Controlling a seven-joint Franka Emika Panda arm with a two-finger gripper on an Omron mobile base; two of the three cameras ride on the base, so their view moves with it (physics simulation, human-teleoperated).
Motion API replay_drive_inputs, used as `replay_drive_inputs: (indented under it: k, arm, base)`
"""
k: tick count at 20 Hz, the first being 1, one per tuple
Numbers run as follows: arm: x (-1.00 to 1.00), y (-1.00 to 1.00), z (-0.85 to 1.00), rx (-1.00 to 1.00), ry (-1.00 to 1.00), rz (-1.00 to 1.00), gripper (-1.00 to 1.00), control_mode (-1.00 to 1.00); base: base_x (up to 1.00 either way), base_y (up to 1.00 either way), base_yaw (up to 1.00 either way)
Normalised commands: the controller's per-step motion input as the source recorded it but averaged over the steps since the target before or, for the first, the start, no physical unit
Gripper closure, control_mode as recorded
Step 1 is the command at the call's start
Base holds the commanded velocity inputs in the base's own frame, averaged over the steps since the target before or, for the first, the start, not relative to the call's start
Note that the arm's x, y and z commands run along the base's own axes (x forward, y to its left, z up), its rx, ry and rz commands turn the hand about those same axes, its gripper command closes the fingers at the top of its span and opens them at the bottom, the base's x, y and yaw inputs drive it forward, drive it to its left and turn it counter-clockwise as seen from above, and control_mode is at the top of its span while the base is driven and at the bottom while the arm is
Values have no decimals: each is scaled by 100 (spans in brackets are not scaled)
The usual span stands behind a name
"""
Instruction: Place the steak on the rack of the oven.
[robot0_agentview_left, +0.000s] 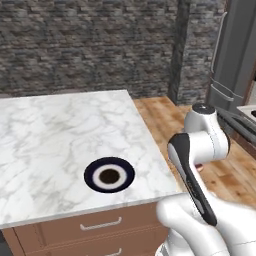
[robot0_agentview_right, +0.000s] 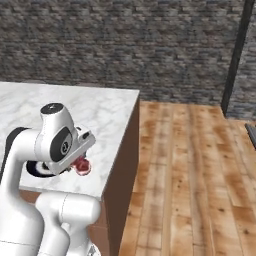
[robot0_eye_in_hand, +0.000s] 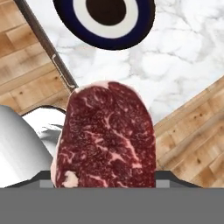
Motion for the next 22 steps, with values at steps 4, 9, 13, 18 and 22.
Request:
replay_drive_inputs:
  k: [4, 9, 13, 18, 22]
  arm:
    - [0, 0, 0, 0, 0, 0, 100, 100]
    - [0, 0, 0, 0, 0, 0, 100, 100]
    - [0, 0, 0, 0, 0, 0, 100, 100]
    - [0, 0, 0, 0, 0, 0, 100, 100]
    - [0, 0, 0, 0, 0, 0, 100, 100]
  base:
    - [-11, -100, -9]
    - [-18, -99, -19]
    - [10, -47, -43]
    - [56, -13, -50]
    - [74, -38, -34]
